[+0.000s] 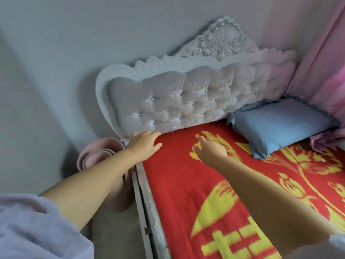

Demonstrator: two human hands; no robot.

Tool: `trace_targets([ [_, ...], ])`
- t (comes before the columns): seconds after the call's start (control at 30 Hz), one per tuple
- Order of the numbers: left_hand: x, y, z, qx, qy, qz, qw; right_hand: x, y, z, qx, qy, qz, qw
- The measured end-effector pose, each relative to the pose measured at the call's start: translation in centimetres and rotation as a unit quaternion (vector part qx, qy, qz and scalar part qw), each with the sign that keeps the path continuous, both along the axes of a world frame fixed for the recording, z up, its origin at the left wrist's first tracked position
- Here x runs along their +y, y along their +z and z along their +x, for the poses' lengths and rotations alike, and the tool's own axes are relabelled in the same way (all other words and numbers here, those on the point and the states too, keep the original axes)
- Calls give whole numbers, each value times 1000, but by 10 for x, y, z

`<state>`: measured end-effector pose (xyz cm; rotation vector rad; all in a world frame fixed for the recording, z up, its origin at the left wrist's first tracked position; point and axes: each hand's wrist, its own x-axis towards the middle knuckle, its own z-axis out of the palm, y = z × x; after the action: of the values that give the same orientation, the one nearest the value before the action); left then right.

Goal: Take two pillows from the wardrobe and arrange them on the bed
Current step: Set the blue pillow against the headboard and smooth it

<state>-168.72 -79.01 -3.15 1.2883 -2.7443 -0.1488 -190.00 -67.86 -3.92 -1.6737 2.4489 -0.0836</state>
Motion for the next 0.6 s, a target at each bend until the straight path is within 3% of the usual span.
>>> trace_targets([
  [0.13, -14, -2, 47, -23, 10, 19, 1000, -4, 13, 55, 19, 13, -16, 1000],
  [0.43, 30, 8, 24, 26, -84, 64, 994, 52, 29, 68, 67, -50, 4, 997],
  [0.6, 42, 6, 88, 19, -59, 53, 997, 61, 24, 113, 48, -30, -14, 998],
])
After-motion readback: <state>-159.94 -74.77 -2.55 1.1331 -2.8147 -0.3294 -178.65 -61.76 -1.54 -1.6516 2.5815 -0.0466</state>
